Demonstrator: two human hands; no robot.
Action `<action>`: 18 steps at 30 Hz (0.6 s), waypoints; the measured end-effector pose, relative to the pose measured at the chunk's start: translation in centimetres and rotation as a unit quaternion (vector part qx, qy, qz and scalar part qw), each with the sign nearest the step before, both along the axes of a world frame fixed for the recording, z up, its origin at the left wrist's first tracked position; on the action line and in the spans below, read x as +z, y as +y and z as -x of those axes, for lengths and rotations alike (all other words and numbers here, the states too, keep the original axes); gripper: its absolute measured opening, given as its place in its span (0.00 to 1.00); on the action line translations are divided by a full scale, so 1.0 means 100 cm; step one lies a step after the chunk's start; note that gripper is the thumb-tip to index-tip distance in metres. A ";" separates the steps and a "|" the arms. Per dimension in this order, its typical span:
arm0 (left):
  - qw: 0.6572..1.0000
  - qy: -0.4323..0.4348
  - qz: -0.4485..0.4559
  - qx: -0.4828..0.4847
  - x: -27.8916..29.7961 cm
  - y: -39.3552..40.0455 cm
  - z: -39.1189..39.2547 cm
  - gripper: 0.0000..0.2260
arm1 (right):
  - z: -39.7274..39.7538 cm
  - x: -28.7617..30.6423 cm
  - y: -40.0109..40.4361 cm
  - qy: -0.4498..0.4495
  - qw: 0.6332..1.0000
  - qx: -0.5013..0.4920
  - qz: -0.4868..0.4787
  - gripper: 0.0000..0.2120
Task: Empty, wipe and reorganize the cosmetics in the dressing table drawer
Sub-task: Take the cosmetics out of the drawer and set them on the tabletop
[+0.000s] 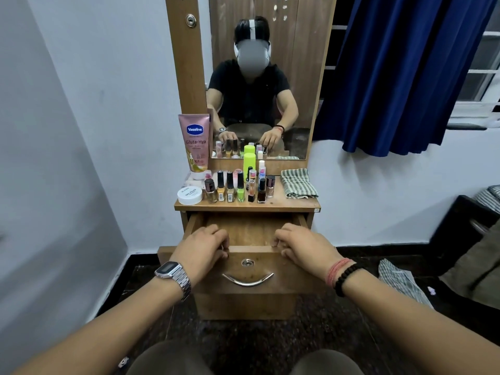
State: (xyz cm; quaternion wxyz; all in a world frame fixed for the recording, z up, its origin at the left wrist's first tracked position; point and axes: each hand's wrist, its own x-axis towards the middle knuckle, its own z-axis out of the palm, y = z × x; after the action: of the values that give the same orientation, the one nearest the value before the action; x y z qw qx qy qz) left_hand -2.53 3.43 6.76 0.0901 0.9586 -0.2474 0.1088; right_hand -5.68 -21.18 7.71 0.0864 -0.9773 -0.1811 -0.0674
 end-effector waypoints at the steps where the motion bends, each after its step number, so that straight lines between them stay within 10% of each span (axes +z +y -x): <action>1: 1.000 -0.008 -0.001 0.000 -0.001 -0.001 -0.003 0.05 | -0.003 -0.001 -0.001 -0.010 1.000 -0.009 -0.004 0.09; 18: 0.981 -0.135 -0.133 -0.050 -0.038 0.020 0.005 0.33 | -0.020 -0.020 -0.002 -0.125 0.989 -0.080 0.004 0.05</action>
State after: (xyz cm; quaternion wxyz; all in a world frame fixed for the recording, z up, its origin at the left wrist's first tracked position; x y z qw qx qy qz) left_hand -2.98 5.42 2.92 -0.0667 0.9250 -0.3169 0.1986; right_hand -3.69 -21.34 5.67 0.0532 -0.9729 -0.1122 -0.1950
